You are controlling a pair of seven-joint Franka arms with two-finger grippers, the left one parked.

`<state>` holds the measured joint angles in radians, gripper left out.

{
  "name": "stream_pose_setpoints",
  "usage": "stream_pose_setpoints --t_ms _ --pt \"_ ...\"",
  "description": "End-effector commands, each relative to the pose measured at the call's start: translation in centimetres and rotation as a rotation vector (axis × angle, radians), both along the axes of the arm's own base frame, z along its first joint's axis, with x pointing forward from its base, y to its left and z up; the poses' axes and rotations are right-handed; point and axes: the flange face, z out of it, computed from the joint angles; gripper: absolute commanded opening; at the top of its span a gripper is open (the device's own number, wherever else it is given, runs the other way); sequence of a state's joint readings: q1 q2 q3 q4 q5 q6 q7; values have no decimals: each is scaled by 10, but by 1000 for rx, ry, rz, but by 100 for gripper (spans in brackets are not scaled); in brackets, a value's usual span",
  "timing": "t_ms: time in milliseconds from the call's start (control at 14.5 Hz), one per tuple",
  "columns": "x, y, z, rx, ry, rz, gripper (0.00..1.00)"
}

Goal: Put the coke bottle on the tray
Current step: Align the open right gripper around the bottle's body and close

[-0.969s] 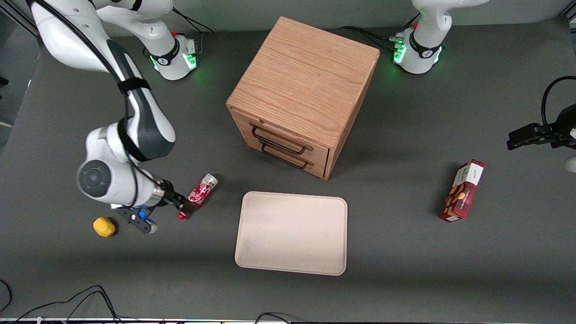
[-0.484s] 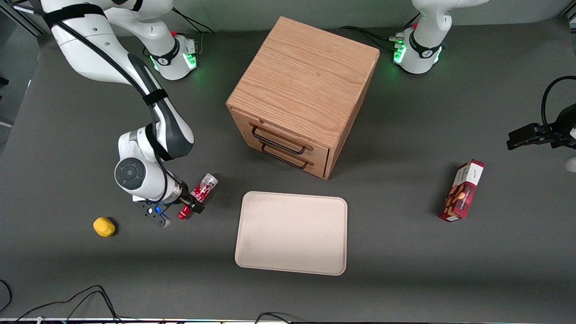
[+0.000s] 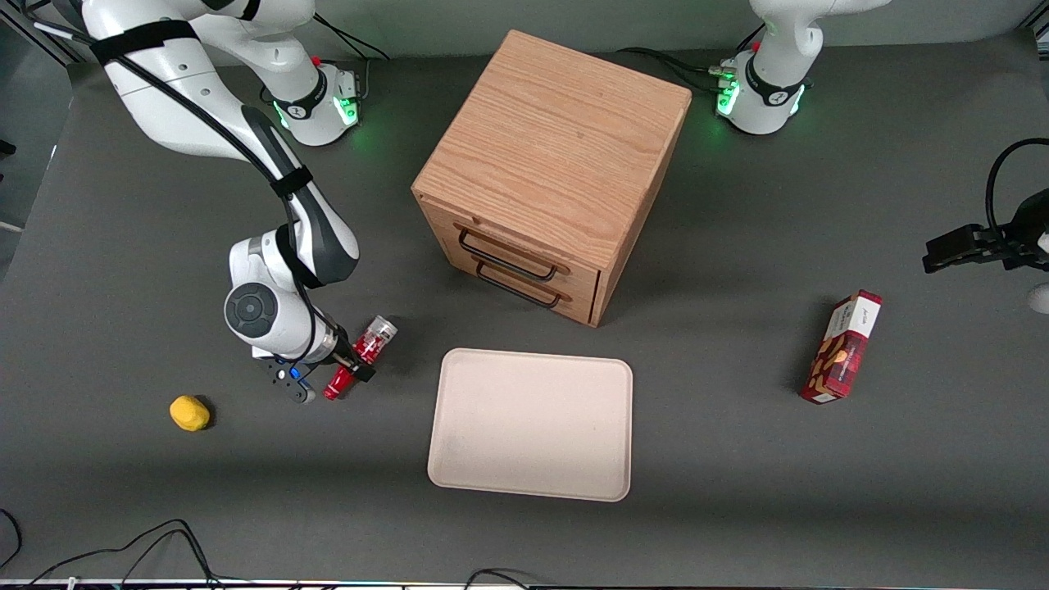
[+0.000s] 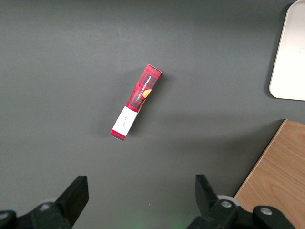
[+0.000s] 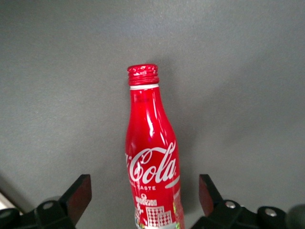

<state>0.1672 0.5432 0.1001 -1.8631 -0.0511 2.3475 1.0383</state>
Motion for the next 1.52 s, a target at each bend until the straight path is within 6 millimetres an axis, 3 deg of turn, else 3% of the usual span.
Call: stream_pose_setpoints --t_ms 0,277,899,969,1038,1453 --pt "0 4 -17 -10 -25 -27 100" --pt "-2 4 -34 -11 -22 -28 100" --pt "-2 4 -36 -15 -25 -26 100" --pt "-2 4 -36 -16 -26 -24 75" --pt "-1 3 -34 -18 -29 -33 1" --pt "-4 4 -35 -34 -30 -20 0"
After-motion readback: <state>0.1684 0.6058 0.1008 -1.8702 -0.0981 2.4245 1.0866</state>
